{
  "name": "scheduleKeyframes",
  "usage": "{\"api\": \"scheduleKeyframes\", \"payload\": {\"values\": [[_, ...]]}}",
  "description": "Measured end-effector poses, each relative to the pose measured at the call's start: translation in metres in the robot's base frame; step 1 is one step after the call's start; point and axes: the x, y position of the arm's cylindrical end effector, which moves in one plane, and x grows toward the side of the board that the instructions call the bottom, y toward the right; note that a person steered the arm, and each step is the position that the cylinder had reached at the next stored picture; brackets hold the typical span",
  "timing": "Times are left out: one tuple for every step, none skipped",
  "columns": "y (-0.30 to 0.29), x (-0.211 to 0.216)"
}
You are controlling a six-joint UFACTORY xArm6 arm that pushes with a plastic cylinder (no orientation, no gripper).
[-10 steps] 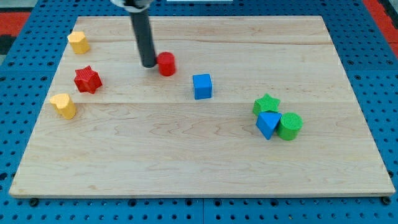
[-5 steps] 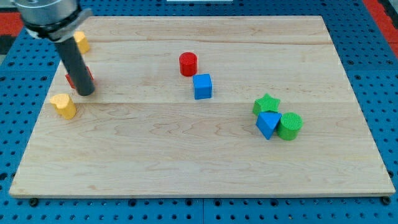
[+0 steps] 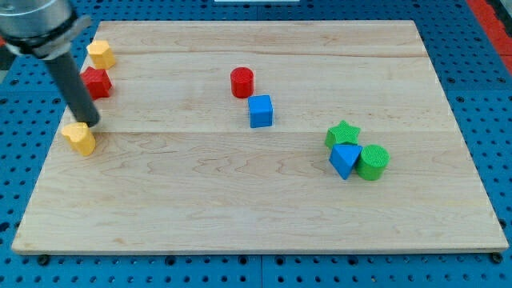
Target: Separate red blocks from the yellow hexagon
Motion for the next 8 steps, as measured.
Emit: {"api": "scheduleKeyframes", "payload": {"values": [[-0.041,-0.025],[-0.032,-0.059],[-0.015,-0.106],[0.036,-0.109],[0.039,-0.1],[-0.007,-0.098],[0.036,-0.095],[0.037,-0.09]]}}
